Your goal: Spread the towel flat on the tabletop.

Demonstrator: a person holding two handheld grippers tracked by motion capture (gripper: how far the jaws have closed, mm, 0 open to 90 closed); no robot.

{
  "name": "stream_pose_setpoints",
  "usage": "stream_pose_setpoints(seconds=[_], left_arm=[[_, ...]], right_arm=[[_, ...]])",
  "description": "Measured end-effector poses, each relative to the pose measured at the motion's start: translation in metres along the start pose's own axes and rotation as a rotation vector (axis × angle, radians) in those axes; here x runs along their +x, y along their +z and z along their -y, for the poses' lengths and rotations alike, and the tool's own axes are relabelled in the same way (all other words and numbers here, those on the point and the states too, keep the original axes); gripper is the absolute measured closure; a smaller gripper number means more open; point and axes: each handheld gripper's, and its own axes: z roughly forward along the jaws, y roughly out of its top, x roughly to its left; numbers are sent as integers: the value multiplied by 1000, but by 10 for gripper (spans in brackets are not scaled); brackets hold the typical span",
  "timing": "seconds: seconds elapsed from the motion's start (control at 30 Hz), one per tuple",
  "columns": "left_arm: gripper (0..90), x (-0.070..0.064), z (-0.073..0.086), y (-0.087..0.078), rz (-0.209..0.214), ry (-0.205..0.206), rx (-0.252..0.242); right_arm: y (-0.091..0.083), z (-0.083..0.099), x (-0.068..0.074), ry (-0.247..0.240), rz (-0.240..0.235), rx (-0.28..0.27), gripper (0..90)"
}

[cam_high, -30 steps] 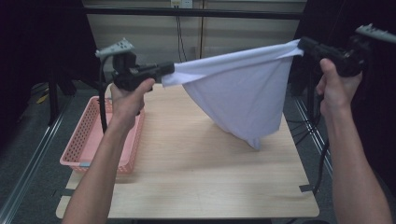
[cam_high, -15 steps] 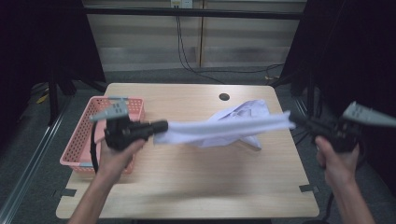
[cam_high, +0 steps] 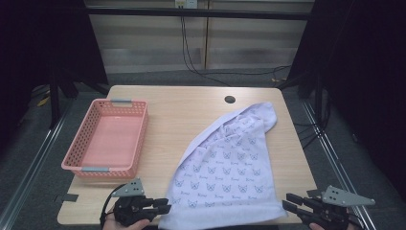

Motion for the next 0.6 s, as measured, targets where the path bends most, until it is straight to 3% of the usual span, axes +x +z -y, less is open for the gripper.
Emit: stream_pose_setpoints(seconds=[0.07,0.17,0.33,0.4,0.47,0.5,0.53,0.6], left_arm=[[704,8,-4,-2,-9,-20,-30],[700,21,-18,6,-28,12,-25],[697,50,-46,43,-53,18,20],[700,61,-56,58,-50,7,33],[700,64,-59,64,-49,9,41],[700,70,-65,76,-43,25,64],[688,77,-70,87,-69,37,84],[675,80,-71,92,-72,27,78]], right_arm=[[2,2,-5,5,13,-7,605],[10,-1,-10,-3,10,-4,577],[37,-15,-21,-45,21,25,558],[58,-24,-32,-45,11,45,558],[73,-30,-40,-48,14,74,542],[73,-30,-40,-48,14,74,542],[102,-36,-52,-63,14,132,528],[112,-37,-57,-58,7,154,522]])
